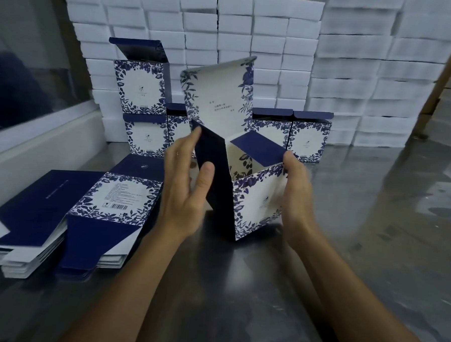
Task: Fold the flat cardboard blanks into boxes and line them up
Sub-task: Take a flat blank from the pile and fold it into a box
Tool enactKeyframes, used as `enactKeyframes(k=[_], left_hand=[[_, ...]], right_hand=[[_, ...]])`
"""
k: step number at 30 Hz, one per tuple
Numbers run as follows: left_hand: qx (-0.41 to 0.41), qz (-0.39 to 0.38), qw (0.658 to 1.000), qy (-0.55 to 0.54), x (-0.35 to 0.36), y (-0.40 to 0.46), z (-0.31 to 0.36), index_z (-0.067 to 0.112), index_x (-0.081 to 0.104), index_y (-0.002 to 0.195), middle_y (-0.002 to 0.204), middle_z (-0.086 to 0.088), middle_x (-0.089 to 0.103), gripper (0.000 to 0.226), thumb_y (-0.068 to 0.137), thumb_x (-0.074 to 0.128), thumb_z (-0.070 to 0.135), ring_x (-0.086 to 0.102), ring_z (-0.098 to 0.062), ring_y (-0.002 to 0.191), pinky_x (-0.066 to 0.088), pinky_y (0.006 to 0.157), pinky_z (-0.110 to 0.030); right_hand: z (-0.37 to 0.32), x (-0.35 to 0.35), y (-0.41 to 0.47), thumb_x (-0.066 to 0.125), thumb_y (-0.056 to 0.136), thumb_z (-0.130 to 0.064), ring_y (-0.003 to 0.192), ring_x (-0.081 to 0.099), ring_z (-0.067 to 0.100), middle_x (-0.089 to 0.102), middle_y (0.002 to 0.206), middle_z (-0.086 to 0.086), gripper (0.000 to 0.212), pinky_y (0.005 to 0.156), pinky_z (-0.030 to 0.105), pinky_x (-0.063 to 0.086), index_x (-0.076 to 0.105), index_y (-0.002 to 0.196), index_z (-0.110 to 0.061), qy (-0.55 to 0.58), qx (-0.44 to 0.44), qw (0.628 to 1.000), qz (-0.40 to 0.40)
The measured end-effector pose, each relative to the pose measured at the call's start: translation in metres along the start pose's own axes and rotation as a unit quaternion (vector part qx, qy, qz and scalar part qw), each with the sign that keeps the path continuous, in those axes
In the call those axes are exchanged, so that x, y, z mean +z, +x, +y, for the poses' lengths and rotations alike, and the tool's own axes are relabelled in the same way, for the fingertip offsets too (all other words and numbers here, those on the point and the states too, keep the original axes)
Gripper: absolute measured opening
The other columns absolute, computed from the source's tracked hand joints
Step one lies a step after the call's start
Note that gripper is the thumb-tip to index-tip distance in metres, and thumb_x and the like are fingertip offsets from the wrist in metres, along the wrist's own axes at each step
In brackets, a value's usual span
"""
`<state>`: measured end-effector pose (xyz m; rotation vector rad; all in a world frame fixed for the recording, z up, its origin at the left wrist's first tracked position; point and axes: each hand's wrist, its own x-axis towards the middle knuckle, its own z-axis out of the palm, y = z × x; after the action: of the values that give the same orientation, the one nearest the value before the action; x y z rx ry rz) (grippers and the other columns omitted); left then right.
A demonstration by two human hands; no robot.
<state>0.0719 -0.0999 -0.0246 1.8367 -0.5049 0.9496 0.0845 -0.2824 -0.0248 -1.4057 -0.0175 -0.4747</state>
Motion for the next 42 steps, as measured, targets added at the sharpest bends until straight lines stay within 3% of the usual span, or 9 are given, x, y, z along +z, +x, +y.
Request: enactKeyframes(k=[3, 8, 11, 15, 18, 21, 27, 34, 42], left_hand=[[-0.026, 0.026, 0.999, -0.004, -0.007, 0.005, -0.004, 0.033, 0.029, 0.146, 0.141, -0.011, 0.035, 0.053, 0.096, 0.034, 0.049, 0.04, -0.012, 0.128, 0.029, 0.106, -0.011], [-0.081, 0.045, 0.995, -0.025, -0.007, 0.009, -0.007, 0.031, 0.046, 0.136, 0.133, 0.008, 0.046, 0.044, 0.095, 0.047, 0.047, 0.042, 0.019, 0.113, 0.032, 0.092, -0.001], [-0.109, 0.091, 0.987, -0.07, 0.0, 0.007, -0.004, 0.032, 0.04, 0.117, 0.116, 0.016, 0.049, 0.03, 0.093, 0.057, 0.038, 0.054, 0.01, 0.081, 0.044, 0.074, -0.011], [-0.29, 0.167, 0.936, -0.11, -0.004, 0.013, -0.01, 0.028, 0.043, 0.092, 0.089, 0.002, 0.059, 0.025, 0.091, 0.064, 0.041, 0.061, -0.005, 0.063, 0.057, 0.064, -0.039], [-0.439, 0.075, 0.871, -0.209, -0.005, 0.016, -0.007, 0.015, 0.062, 0.091, 0.075, -0.005, 0.073, 0.036, 0.096, 0.054, 0.05, 0.07, -0.015, 0.059, 0.054, 0.047, -0.029], [-0.407, 0.055, 0.887, -0.213, -0.002, 0.013, -0.004, 0.017, 0.064, 0.085, 0.061, 0.005, 0.07, 0.031, 0.101, 0.049, 0.038, 0.068, -0.01, 0.054, 0.05, 0.043, -0.024], [-0.367, 0.08, 0.917, -0.134, -0.004, 0.013, -0.003, 0.005, 0.055, 0.075, 0.065, -0.016, 0.056, 0.029, 0.099, 0.047, 0.02, 0.057, -0.015, 0.045, 0.05, 0.041, -0.028], [-0.348, 0.055, 0.913, -0.205, 0.0, 0.009, 0.008, 0.024, 0.055, 0.039, 0.041, 0.009, 0.048, 0.059, 0.097, 0.055, 0.028, 0.049, -0.007, 0.038, 0.043, 0.039, -0.022], [-0.341, 0.031, 0.932, -0.114, 0.002, 0.007, 0.009, 0.018, 0.04, 0.033, 0.035, -0.001, 0.038, 0.058, 0.089, 0.056, 0.017, 0.047, -0.02, 0.036, 0.042, 0.038, -0.025]], right_hand=[[-0.003, -0.001, -0.002, 0.052, 0.078, -0.07, 0.106, 0.067, 0.014, 0.074, 0.108, -0.006, 0.057, 0.099, 0.039, 0.048, 0.069, 0.104, -0.022, -0.002, -0.029, 0.999, -0.02], [-0.008, 0.003, -0.012, 0.053, 0.08, -0.066, 0.087, 0.053, 0.015, 0.058, 0.106, 0.028, 0.073, 0.081, 0.034, 0.044, 0.057, 0.102, 0.004, -0.016, -0.075, 0.995, -0.063], [-0.009, 0.005, -0.015, 0.055, 0.082, -0.062, 0.079, 0.049, 0.009, 0.058, 0.084, 0.016, 0.056, 0.074, 0.03, 0.04, 0.057, 0.088, -0.006, -0.02, -0.098, 0.993, -0.059], [-0.009, 0.004, -0.017, 0.058, 0.08, -0.06, 0.085, 0.059, 0.016, 0.062, 0.089, -0.002, 0.048, 0.075, 0.034, 0.048, 0.06, 0.096, -0.015, -0.048, -0.137, 0.989, -0.029], [-0.008, 0.004, -0.02, 0.06, 0.079, -0.061, 0.101, 0.062, 0.028, 0.064, 0.103, 0.009, 0.049, 0.082, 0.047, 0.052, 0.061, 0.105, -0.02, -0.077, -0.154, 0.984, -0.036], [-0.008, 0.004, -0.019, 0.059, 0.079, -0.063, 0.106, 0.061, 0.029, 0.065, 0.108, 0.008, 0.05, 0.089, 0.053, 0.05, 0.062, 0.108, -0.022, -0.09, -0.151, 0.984, -0.038], [-0.008, 0.009, -0.02, 0.05, 0.079, -0.075, 0.109, 0.06, 0.021, 0.066, 0.117, -0.001, 0.066, 0.097, 0.052, 0.048, 0.059, 0.124, -0.027, -0.131, -0.114, 0.983, -0.054], [-0.008, 0.013, -0.021, 0.053, 0.074, -0.078, 0.106, 0.06, 0.023, 0.066, 0.114, 0.001, 0.061, 0.098, 0.051, 0.049, 0.058, 0.116, -0.033, -0.116, -0.089, 0.989, -0.018], [-0.008, 0.013, -0.021, 0.052, 0.072, -0.079, 0.103, 0.056, 0.021, 0.062, 0.11, -0.006, 0.056, 0.095, 0.042, 0.048, 0.057, 0.112, -0.04, -0.115, -0.084, 0.99, -0.002]])
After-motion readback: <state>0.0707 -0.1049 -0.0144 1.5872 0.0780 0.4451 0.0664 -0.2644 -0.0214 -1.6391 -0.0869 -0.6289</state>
